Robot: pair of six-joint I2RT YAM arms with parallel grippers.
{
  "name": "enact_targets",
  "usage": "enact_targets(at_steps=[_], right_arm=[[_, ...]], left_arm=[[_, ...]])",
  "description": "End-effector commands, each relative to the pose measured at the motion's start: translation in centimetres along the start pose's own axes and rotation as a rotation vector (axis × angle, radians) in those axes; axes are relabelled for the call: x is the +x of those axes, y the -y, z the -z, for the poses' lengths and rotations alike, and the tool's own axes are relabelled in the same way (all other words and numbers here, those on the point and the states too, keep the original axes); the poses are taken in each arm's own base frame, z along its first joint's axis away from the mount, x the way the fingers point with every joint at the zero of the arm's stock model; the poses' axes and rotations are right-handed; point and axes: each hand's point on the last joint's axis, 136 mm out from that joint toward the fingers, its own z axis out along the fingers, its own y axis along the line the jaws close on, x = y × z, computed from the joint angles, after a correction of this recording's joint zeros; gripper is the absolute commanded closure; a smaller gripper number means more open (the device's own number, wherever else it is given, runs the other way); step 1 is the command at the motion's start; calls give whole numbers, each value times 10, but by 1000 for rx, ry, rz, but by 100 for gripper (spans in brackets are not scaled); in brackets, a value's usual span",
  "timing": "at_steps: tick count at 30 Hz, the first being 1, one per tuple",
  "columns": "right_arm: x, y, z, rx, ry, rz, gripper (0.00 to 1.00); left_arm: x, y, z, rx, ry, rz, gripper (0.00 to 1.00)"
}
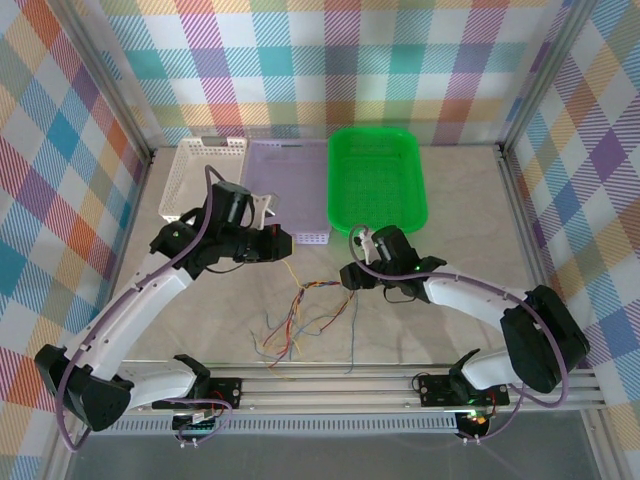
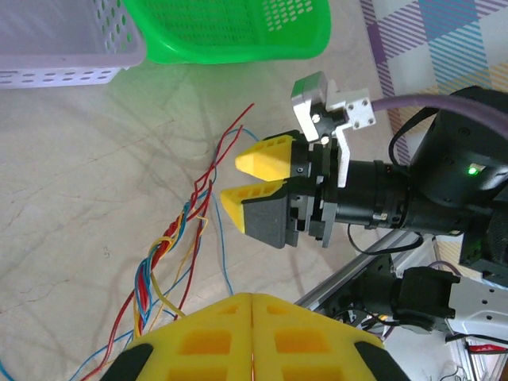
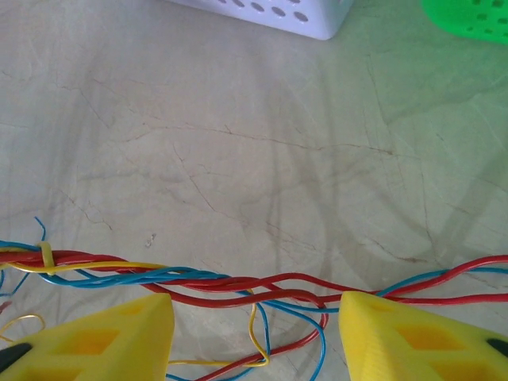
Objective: Untangle the cables
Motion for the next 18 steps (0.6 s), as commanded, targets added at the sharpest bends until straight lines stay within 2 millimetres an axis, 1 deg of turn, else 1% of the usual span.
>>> enact_targets(at_steps=[1,4,11,15,18], right_arm=[[10,-2,-11,-29,1,54,42],[15,2,-18,-20,-7,64,42],[17,8,-35,-17,-7,73,42],[18,16,-45,16,-9,71,45],[14,19,-48,25,10,74,49]], left_arm=[[0,8,2,21,-20,-32,100],[-2,9,1,26,-22,-32,100],[1,10,-1,28,-36,-35,100],[3,8,-2,28,-42,-33,100],[4,7,-5,30,-48,-33,100]])
